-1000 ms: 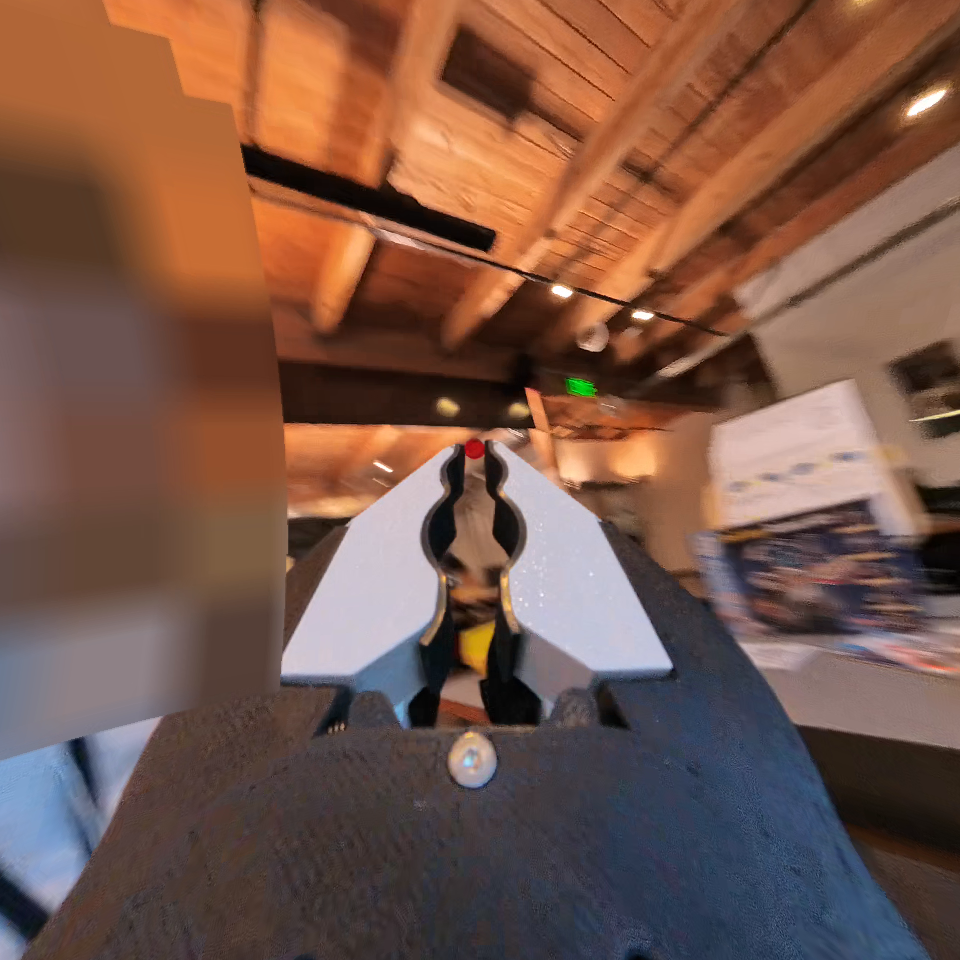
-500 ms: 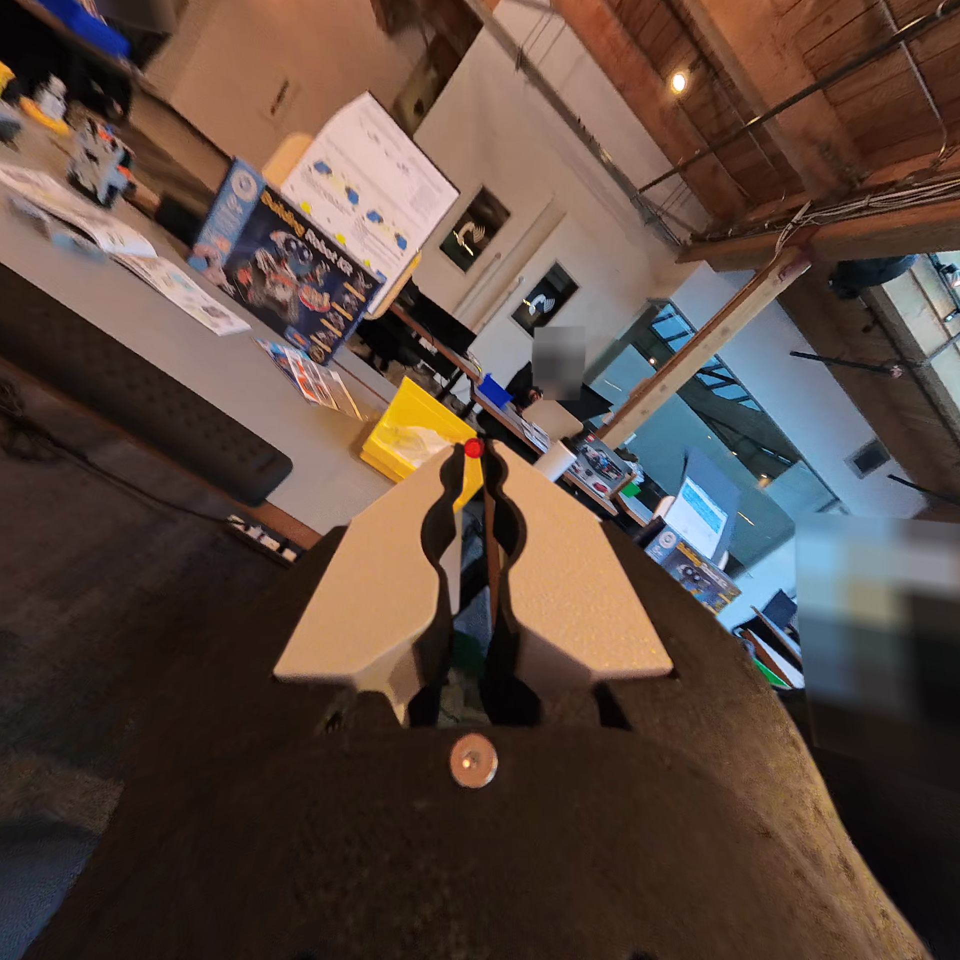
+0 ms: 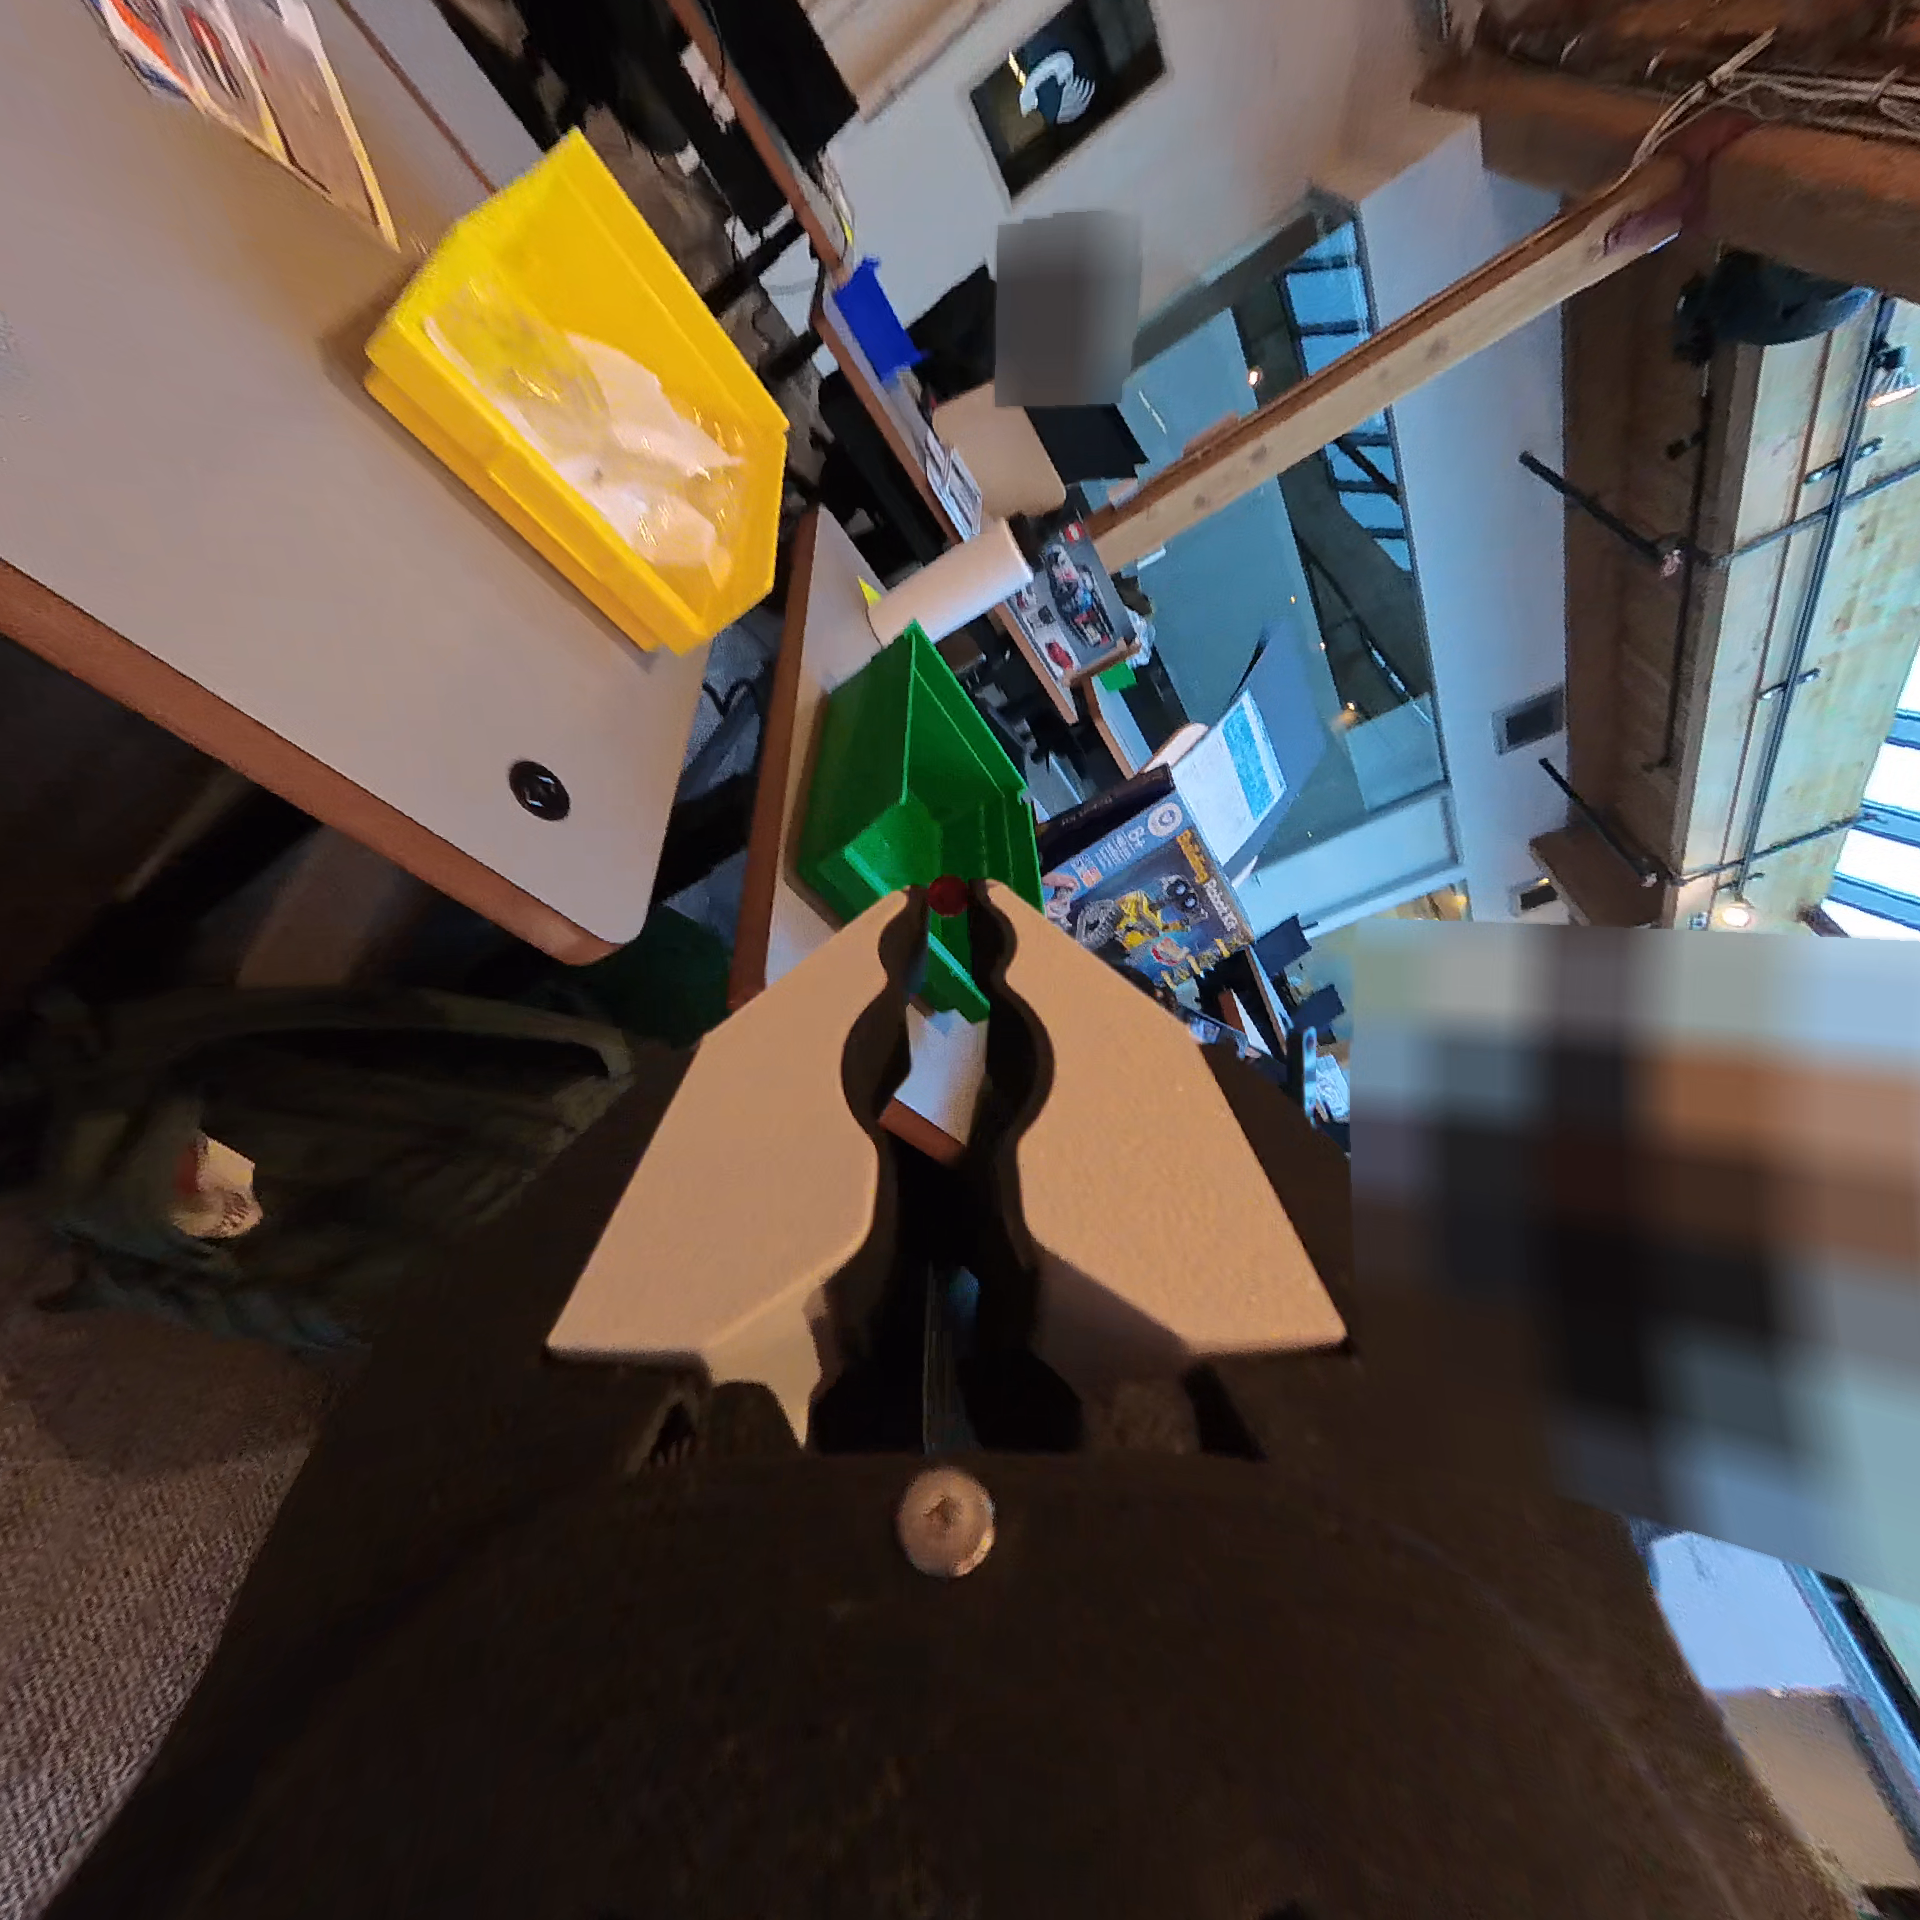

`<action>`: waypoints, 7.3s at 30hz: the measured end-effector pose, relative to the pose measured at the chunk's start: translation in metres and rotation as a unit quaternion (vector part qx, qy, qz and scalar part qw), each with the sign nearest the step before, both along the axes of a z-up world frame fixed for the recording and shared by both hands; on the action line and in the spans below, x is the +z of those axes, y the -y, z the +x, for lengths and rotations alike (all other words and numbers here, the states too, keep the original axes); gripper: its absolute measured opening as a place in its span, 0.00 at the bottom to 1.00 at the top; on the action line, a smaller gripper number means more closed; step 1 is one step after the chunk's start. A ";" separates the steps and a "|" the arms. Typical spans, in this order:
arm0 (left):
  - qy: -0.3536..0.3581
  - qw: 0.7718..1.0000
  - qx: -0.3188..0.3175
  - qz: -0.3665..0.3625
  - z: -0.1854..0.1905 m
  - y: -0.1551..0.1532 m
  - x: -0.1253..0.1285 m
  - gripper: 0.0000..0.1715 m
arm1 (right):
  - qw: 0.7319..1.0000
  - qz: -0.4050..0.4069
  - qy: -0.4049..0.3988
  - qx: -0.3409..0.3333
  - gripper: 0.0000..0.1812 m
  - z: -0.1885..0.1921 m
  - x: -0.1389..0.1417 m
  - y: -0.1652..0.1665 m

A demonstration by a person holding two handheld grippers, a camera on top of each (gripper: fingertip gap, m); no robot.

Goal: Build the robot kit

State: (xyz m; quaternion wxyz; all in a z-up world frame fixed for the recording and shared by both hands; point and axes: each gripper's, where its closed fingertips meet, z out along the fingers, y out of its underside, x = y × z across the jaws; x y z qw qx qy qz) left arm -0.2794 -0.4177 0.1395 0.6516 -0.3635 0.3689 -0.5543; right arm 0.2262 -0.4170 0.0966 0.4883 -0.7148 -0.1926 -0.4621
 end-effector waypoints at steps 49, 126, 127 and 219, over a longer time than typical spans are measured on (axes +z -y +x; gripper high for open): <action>-0.112 0.986 0.119 -0.017 0.048 -0.097 -0.025 0.01 | 0.840 -0.112 -0.501 -0.174 0.04 0.219 -0.205 -0.150; -0.097 0.980 0.162 -0.066 -0.011 -0.285 0.052 0.01 | 0.892 0.135 -0.248 0.353 0.00 -0.284 -0.017 -0.227; -0.093 0.978 0.171 -0.071 -0.024 -0.290 0.071 0.01 | 0.886 0.131 -0.251 0.367 0.00 -0.296 0.005 -0.238; -0.192 0.942 -0.269 -0.052 -0.559 -1.468 0.311 0.01 | 0.919 0.195 -0.319 -0.126 0.00 -0.874 0.141 -1.159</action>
